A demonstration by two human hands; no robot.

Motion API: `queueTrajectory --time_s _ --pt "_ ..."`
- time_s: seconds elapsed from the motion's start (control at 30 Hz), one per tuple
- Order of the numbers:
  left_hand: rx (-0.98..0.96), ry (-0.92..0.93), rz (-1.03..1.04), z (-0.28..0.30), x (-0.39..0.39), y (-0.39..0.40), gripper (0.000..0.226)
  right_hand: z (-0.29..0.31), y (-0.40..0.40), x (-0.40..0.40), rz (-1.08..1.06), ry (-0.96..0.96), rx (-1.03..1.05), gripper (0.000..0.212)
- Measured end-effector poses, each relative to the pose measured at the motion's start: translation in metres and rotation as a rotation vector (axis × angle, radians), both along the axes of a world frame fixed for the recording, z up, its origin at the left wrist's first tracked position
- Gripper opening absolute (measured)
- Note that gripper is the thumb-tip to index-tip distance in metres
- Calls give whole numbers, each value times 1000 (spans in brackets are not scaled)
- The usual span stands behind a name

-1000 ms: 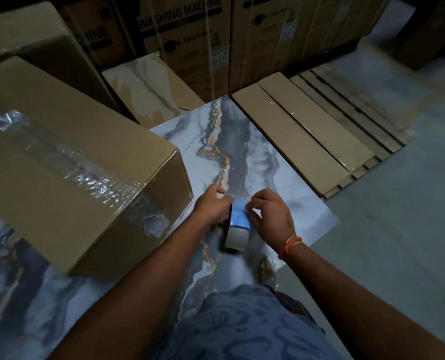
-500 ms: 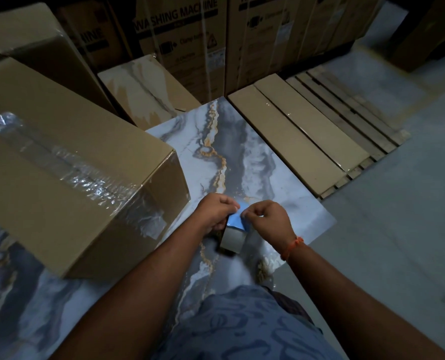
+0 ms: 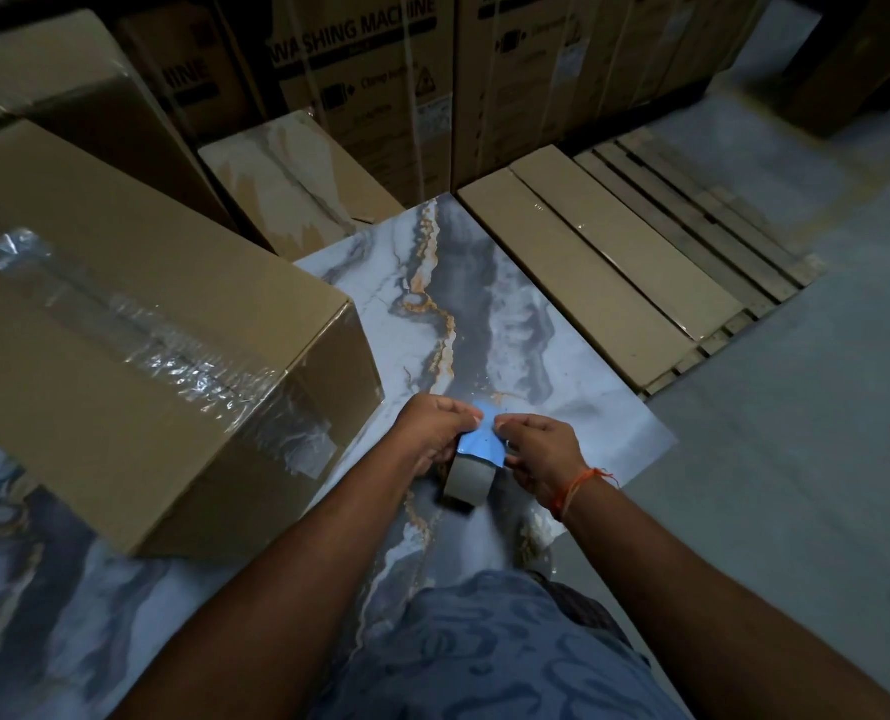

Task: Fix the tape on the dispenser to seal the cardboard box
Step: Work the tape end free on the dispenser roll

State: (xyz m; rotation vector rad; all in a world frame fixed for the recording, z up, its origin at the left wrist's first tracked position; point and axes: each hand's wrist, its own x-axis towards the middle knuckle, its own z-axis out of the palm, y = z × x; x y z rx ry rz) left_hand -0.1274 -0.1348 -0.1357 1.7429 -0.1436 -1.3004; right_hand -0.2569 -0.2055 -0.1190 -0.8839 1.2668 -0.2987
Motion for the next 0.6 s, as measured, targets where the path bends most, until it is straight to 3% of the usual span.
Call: queueTrajectory --time_s 0.17,0.33,0.6 --pt "-83 -2 46 9 -4 7 18 4 2 -5 29 -44 -10 19" --pt "-187 -93 81 22 -2 4 19 3 -3 -1 7 -121 -172 22" --pt "-189 -276 -5 22 5 4 25 9 -6 -3 45 -193 -256 27"
